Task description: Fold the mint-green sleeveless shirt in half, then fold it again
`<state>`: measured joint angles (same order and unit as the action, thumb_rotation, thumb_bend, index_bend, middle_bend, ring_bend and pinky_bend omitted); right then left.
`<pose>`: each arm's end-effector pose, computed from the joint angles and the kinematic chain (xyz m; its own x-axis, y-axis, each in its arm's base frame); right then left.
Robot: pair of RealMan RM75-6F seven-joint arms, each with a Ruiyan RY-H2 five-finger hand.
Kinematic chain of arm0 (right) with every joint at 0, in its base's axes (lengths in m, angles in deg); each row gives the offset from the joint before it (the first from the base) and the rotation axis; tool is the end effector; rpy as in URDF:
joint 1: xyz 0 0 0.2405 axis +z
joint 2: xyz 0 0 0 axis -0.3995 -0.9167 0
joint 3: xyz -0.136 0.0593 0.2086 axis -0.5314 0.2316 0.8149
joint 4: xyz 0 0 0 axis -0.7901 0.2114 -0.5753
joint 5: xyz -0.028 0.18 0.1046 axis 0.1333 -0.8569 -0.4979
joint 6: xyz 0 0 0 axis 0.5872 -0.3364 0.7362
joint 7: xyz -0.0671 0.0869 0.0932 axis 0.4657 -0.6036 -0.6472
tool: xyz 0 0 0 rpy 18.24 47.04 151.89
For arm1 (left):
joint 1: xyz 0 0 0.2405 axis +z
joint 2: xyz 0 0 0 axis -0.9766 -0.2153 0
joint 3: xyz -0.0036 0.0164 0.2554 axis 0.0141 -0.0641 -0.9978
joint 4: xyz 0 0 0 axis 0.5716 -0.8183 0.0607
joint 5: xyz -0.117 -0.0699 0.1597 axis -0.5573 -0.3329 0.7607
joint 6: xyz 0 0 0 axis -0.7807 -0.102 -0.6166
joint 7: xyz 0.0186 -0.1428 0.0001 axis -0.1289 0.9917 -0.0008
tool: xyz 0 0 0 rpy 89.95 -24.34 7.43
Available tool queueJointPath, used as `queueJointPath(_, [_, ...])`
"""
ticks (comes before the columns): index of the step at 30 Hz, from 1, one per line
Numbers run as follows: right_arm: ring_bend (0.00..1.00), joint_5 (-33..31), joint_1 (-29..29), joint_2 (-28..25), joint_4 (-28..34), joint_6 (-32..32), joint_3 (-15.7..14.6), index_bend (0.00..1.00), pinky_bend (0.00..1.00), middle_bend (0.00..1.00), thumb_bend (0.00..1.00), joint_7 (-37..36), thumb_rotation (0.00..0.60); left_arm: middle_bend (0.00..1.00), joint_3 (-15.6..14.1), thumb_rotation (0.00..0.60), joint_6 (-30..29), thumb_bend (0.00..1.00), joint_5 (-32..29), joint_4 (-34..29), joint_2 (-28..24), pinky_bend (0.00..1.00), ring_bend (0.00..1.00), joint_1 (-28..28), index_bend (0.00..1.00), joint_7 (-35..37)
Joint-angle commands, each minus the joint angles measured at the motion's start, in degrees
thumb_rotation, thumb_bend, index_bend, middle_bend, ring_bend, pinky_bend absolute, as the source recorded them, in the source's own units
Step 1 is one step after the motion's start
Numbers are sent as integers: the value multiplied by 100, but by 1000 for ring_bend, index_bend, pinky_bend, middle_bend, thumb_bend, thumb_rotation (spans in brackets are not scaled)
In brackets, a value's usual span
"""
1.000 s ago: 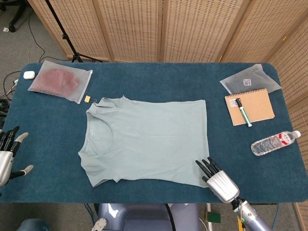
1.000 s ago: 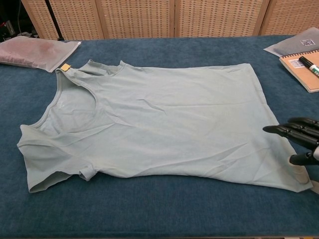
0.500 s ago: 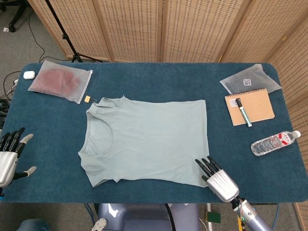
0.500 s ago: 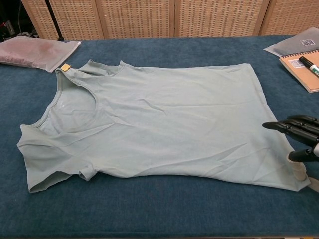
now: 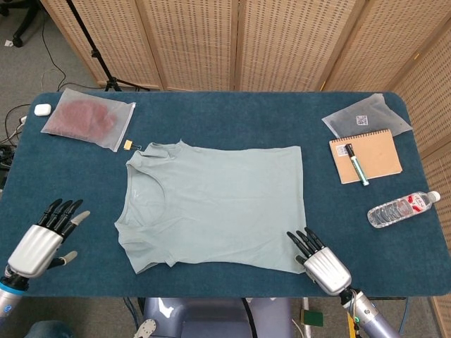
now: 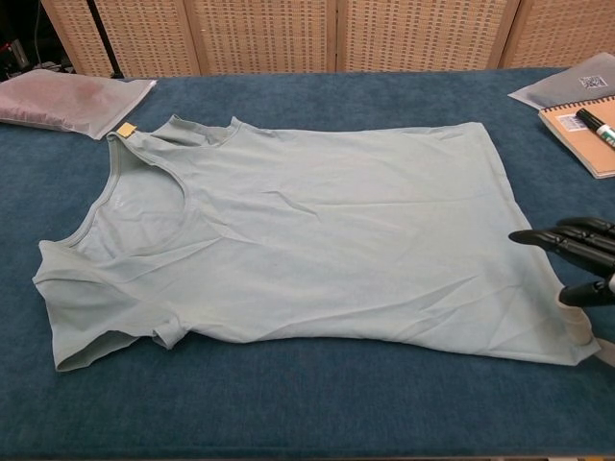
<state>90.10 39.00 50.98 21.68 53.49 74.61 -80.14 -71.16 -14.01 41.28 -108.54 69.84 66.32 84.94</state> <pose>-0.2795 -0.1806 0.0066 0.6261 -0.0930 0.7742 -0.6688 -0.5746 0.4718 -0.3189 0.1894 0.1134 0.5364 0.0184 0.8437 0.7506 -0.4674 -0.4670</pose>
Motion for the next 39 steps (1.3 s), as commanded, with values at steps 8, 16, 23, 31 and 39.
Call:
queueJointPath(8, [0, -83, 29, -92, 57, 8, 31, 659, 1, 0, 491, -118, 600, 0, -501, 600, -816, 62, 961, 1958, 1278, 0, 0, -402, 514, 1054])
queueJointPath(16, [0, -138, 41, -133, 89, -18, 39, 659, 1, 0, 489, -128, 600, 0, -629, 600, -1033, 68, 910, 2784, 1882, 0, 0, -492, 551, 1707])
queueJointPath(23, [0, -207, 47, -153, 110, -65, 54, 662, 1, 0, 491, -119, 600, 0, -702, 600, -1066, 69, 805, 3321, 2342, 0, 0, -586, 583, 2139])
queueJointPath(31, [0, -268, 52, -172, 137, -100, 70, 662, 1, 0, 503, -112, 600, 0, -764, 600, -976, 72, 612, 3753, 2745, 0, 0, -647, 600, 2672])
queueJointPath(39, [0, -297, 50, -187, 165, -104, 77, 662, 1, 0, 505, -95, 600, 0, -829, 600, -875, 72, 465, 4065, 3003, 0, 0, -684, 600, 2889])
